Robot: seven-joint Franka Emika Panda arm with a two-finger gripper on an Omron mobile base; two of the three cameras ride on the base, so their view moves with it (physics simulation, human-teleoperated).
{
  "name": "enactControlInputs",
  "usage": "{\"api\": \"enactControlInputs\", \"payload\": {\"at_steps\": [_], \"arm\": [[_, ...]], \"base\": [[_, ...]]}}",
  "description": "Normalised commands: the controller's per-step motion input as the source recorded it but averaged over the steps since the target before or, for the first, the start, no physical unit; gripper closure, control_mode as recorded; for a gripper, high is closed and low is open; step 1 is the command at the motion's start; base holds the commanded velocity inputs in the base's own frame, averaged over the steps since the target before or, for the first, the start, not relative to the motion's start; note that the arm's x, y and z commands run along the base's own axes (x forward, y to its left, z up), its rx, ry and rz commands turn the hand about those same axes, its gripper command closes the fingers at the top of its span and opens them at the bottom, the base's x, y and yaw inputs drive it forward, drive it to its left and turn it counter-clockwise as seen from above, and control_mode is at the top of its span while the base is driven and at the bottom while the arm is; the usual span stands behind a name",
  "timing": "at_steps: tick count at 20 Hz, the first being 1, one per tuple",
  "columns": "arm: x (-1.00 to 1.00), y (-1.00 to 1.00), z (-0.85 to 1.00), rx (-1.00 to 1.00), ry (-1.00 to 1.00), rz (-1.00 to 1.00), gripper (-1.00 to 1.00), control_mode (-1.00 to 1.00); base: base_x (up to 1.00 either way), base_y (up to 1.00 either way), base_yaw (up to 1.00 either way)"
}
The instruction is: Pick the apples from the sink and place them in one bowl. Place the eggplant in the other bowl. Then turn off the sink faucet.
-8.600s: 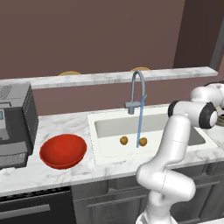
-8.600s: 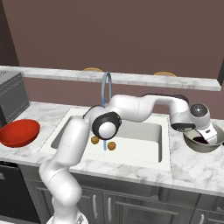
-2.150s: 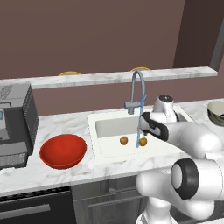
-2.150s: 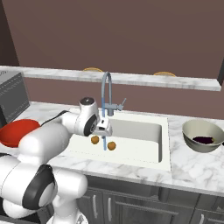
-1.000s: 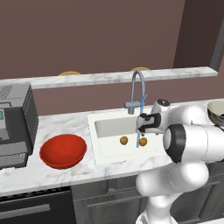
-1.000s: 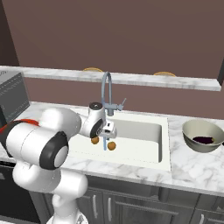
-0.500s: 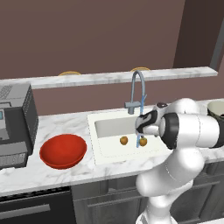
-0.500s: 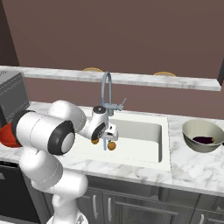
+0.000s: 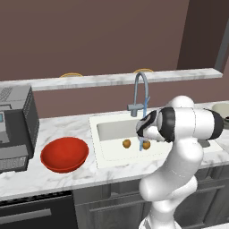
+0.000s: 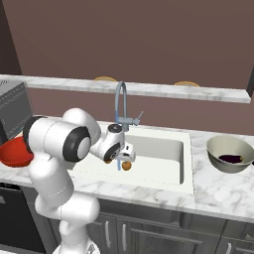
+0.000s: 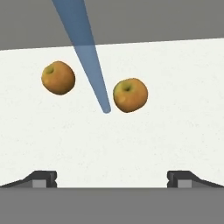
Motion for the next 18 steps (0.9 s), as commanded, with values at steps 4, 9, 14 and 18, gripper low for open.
{"api": "enactControlInputs", "payload": {"at_steps": [4,9,14,18], "arm": [[0.21,-0.05,-0.15,0.01,0.00,0.00,-1.00,-1.00],[0.25,-0.07,-0.13,0.00,0.00,0.00,-1.00,-1.00],[0.28,-0.05,-0.13,0.00,0.00,0.00,-1.00,-1.00],[0.25,-0.02,-0.21,0.00,0.00,0.00,-1.00,-1.00]], "base": [[0.00,0.00,0.00],[0.00,0.00,0.00],[0.00,0.00,0.00],[0.00,0.00,0.00]]}}
